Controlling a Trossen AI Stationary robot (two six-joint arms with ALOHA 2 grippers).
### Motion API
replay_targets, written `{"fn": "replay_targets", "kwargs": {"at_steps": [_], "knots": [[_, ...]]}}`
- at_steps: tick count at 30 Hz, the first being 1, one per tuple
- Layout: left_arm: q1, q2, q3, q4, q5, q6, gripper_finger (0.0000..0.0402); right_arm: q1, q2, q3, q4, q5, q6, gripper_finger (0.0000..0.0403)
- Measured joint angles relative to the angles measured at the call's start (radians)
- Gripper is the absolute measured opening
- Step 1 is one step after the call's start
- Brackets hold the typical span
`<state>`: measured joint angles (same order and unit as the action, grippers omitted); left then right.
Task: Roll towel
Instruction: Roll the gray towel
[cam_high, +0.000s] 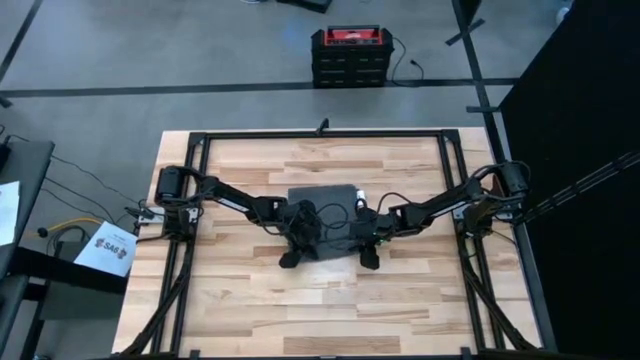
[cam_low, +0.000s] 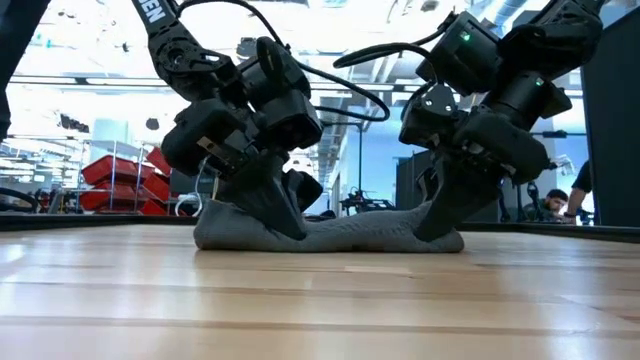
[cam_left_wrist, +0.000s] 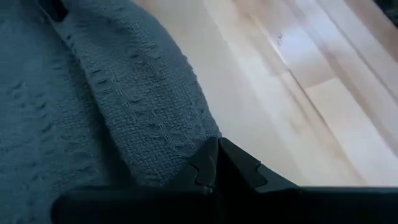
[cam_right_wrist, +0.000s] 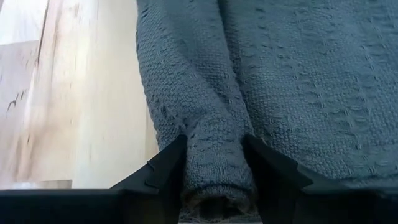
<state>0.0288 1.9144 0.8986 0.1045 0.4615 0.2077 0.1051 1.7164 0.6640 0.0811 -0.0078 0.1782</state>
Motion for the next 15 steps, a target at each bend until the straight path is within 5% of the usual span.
{"fn": "replay_targets", "kwargs": {"at_steps": [15], "knots": [[-0.002, 0.101, 0.006, 0.123, 0.029, -0.037, 0.0, -0.004, -0.08, -0.005, -0.136, 0.028, -0.018, 0.0163]]}}
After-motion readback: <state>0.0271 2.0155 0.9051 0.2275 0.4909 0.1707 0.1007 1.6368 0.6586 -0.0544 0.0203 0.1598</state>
